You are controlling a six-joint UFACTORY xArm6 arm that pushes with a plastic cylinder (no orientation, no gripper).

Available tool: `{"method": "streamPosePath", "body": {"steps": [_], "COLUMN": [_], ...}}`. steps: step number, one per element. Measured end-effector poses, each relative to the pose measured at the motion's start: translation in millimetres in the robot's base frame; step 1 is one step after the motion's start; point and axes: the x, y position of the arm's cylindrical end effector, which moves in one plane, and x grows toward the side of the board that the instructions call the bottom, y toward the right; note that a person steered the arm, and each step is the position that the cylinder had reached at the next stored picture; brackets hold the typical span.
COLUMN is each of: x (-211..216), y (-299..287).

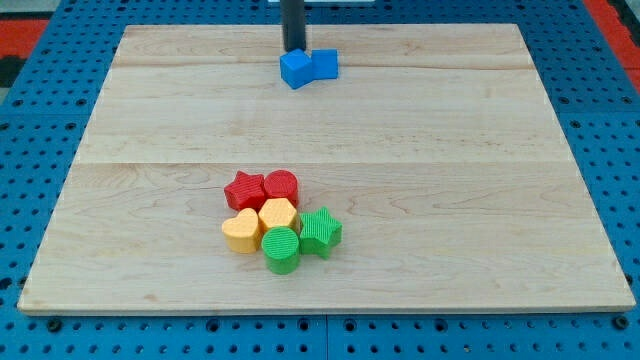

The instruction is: Separate the blue triangle from blue cube

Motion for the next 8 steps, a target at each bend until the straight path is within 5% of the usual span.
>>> {"method": "streamPosePath", "body": {"steps": [1,6,8], "x": [4.9,113.4,147.0], "y": [35.8,-1.8,27.4]}}
